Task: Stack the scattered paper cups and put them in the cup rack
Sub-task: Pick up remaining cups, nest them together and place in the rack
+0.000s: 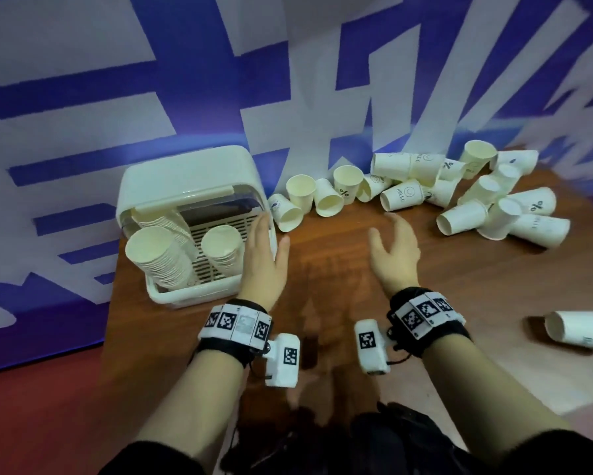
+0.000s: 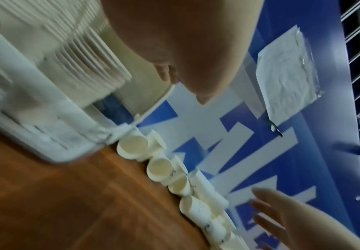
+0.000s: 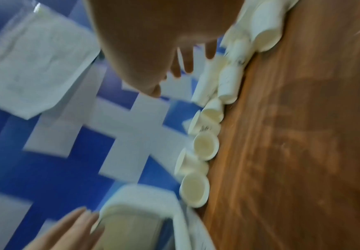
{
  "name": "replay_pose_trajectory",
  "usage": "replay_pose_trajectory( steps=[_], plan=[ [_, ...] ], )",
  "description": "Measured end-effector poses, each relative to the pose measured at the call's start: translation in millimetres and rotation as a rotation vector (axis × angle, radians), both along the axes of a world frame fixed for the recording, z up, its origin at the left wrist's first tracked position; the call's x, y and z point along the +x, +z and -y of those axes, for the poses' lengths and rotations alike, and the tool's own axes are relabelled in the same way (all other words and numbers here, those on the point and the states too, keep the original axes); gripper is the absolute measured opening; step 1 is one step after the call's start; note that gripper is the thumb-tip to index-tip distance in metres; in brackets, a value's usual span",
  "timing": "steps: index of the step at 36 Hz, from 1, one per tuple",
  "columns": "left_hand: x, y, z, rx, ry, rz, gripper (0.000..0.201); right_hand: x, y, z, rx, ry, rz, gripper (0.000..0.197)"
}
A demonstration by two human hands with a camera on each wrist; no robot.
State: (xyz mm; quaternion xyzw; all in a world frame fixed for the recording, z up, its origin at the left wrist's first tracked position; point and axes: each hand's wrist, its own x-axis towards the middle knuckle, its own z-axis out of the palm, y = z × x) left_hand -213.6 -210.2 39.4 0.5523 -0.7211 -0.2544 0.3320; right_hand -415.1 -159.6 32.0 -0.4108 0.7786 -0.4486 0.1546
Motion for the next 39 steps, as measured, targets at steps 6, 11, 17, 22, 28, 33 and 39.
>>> replay_pose_trajectory(
  steps=[6, 11, 17, 22, 28, 33, 39],
  plan=[
    [-75, -10, -29, 0.116, -0.173, 0.039, 0.058, -102, -21, -79, 0.201, -0.623, -0.141, 0.064],
    [-151, -17, -55, 0.185, -0.332, 0.029, 0.057, -173, -38, -145, 0.419, -0.764, -0.077, 0.074],
    [-237, -27, -93, 0.321, -0.536, 0.078, 0.062, -229, -50, -194, 0.601, -0.824, 0.056, 0.081],
    [-291, -39, -121, 0.348, -0.639, 0.162, 0.061, -262, -62, -221, 0.613, -0.748, 0.228, 0.090],
    [-337, -55, -127, 0.359, -0.604, 0.204, 0.058, -292, -71, -228, 0.481, -0.565, 0.334, 0.074],
    [-358, -66, -119, 0.405, -0.558, 0.235, 0.052, -307, -68, -216, 0.416, -0.422, 0.361, 0.044],
    [-374, -73, -100, 0.399, -0.489, 0.260, 0.049, -322, -62, -197, 0.376, -0.300, 0.328, 0.032]
  ],
)
